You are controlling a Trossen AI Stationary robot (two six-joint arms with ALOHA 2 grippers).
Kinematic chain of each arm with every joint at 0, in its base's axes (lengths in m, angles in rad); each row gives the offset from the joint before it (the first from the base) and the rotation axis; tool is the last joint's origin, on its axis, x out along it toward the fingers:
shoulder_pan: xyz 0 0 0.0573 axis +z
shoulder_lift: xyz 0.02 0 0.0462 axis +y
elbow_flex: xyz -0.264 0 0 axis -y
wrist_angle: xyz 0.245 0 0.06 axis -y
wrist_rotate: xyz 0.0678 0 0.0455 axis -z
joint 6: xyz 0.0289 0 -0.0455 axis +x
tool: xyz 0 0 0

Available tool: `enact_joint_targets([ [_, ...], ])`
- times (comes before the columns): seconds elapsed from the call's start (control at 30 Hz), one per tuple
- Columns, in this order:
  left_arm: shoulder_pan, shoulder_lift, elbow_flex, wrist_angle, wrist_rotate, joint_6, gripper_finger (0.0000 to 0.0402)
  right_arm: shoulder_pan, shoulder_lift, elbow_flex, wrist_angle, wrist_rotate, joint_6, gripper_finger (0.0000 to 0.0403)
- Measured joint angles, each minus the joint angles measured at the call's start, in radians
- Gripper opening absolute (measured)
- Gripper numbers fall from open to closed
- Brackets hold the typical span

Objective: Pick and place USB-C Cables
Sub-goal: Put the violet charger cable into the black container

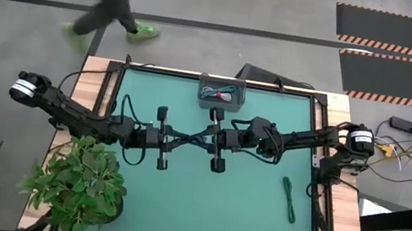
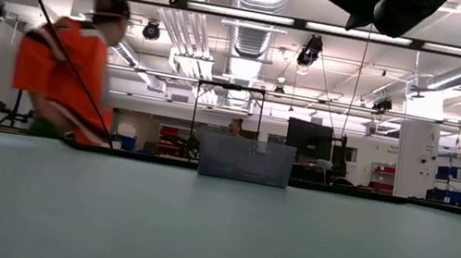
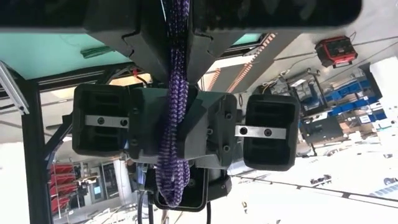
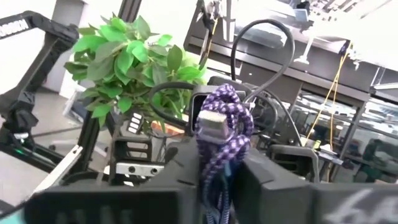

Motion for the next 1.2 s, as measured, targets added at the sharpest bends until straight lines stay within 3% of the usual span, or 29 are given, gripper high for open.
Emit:
enact_joint_targets([
  [0.07,0.000,0.000,0.000,-0.005,0.000,0.000,0.0020,0.000,0.000,0.000,-0.013,0.001,-0.016,0.0022],
  [0.37,0.000,0.000,0.000,-0.009,0.000,-0.005,0.0026,-0.002,0.000,0.001,-0.029,-0.003,-0.017,0.0020],
  [0.63,0.001,-0.002,0.000,-0.008,-0.002,-0.009,0.0107,-0.005,-0.004,0.000,-0.074,-0.007,-0.008,0.0018],
  [0.73,0.002,-0.008,0.000,-0.048,-0.010,-0.008,0.0137,-0.004,-0.023,-0.001,-0.156,0.042,-0.026,0.0018],
  [0.8,0.003,-0.017,0.000,-0.101,-0.014,-0.008,0.0153,-0.003,-0.055,-0.001,-0.269,0.093,-0.067,0.0017],
  [0.97,0.002,-0.057,0.000,-0.237,-0.009,-0.014,0.0170,-0.007,-0.176,0.070,-0.769,0.270,-0.067,0.0017],
  [1.2,0.003,-0.143,0.000,-0.317,-0.012,-0.009,0.0171,-0.009,-0.197,0.171,-1.289,0.345,0.046,0.0017],
])
